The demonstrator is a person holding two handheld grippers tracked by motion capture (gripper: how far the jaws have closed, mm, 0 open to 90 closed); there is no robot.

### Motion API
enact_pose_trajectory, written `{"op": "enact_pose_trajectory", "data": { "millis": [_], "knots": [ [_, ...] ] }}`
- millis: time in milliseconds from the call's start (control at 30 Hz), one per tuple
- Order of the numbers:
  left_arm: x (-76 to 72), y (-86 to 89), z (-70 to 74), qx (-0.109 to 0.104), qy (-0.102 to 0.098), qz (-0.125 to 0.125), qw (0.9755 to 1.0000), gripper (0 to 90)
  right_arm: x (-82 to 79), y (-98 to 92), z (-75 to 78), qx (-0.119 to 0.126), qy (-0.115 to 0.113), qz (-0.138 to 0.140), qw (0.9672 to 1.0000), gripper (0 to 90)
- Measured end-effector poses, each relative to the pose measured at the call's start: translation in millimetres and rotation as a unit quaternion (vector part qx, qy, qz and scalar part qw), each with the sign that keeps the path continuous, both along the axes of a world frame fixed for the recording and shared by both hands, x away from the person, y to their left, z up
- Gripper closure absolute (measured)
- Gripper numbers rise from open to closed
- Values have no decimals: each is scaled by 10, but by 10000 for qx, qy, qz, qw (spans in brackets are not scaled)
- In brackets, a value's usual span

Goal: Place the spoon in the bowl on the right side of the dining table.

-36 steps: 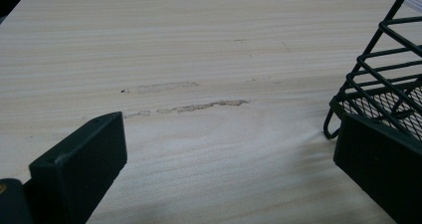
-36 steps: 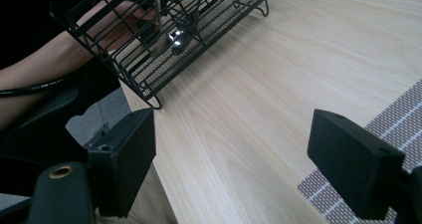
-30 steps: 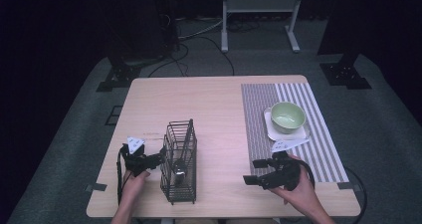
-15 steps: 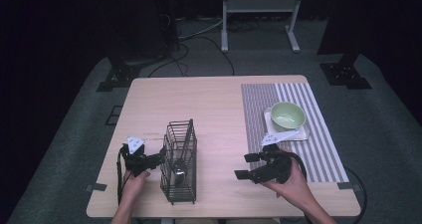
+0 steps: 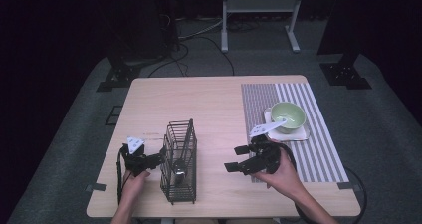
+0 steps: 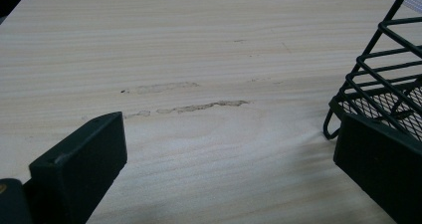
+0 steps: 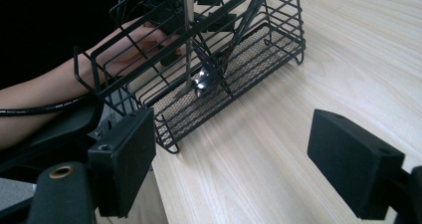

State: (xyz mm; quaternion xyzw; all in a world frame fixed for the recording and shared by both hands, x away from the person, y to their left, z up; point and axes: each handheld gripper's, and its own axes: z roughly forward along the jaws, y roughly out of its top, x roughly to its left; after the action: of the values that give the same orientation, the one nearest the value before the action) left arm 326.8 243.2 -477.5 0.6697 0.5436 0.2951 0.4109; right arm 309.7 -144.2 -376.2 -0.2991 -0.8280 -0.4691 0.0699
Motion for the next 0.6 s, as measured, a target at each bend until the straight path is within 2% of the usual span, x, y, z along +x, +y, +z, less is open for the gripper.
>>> {"op": "enact_pose_trajectory", "data": {
  "millis": [600],
  "knots": [
    [0,6,-1,-8,-11,-4,10000,0,106,228,89,45,-4,181,9998,181]
  ]
}}
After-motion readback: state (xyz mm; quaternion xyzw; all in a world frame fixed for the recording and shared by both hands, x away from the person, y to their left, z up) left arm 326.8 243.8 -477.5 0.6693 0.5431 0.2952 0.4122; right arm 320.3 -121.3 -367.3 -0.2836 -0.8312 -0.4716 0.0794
